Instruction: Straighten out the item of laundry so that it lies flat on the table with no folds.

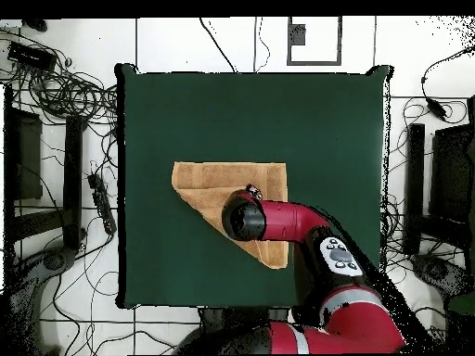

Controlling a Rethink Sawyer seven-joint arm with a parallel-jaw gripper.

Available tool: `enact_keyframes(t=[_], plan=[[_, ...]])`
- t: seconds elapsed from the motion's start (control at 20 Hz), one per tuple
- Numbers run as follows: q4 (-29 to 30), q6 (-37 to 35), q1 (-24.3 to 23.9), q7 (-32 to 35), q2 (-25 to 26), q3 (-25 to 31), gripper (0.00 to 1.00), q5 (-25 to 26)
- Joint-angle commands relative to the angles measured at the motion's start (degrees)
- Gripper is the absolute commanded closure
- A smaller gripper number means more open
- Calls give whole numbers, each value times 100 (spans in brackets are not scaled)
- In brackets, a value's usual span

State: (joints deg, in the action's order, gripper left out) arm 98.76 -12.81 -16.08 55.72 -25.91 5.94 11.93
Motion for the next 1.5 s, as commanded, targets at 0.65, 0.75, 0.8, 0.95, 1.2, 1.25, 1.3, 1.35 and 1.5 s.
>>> enact_keyframes(t=[0.65,0.75,0.8,0.95,1.2,1.25,1.3,1.35,1.5], plan=[[-965,-1147,-25,703,1095,302,0,-25],[-975,-1254,30,747,1080,217,100,19],[-987,-1302,55,759,1077,190,100,20],[-1024,-1421,123,797,1069,111,100,38],[-1044,-1346,165,826,1072,80,100,148],[-1066,-1315,219,873,1080,27,100,174],[-1068,-1273,241,905,1083,9,100,184],[-1102,-1243,319,969,1091,-58,100,203],[-1267,-1214,668,1213,1106,-370,100,255]])
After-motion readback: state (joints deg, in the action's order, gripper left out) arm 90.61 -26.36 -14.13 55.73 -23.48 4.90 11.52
